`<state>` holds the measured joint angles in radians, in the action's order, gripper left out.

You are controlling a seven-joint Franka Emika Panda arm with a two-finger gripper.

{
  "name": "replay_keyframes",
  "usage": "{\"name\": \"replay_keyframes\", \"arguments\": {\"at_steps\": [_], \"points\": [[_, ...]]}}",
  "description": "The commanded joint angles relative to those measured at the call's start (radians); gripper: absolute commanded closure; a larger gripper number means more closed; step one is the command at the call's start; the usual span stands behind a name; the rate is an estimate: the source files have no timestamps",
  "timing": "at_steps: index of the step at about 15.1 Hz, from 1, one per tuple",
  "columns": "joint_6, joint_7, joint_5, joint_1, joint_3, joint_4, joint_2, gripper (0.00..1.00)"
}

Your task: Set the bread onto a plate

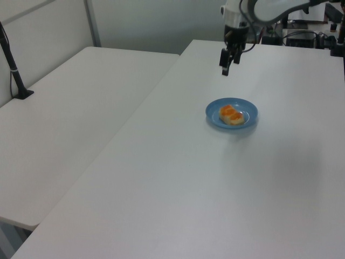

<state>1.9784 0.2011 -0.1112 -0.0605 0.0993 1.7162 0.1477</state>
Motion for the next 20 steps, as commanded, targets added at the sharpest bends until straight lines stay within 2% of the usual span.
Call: {"name": "replay_keyframes", "arguments": {"at_steps": [1,3,5,11,20], "points": [[-0.107,-0.116,0.024,-0.030,0.002,0.048,-0.169,0.00],[-0.203,-0.202,0.070,-0.039,-0.004,0.040,-0.210,0.00],[-0.252,-0.235,0.073,-0.036,-0.004,0.036,-0.212,0.00],[-0.299,-0.236,0.074,-0.039,-0.010,-0.012,-0.200,0.00],[-0.302,-0.236,0.085,-0.041,-0.027,-0.015,-0.194,0.00]]}}
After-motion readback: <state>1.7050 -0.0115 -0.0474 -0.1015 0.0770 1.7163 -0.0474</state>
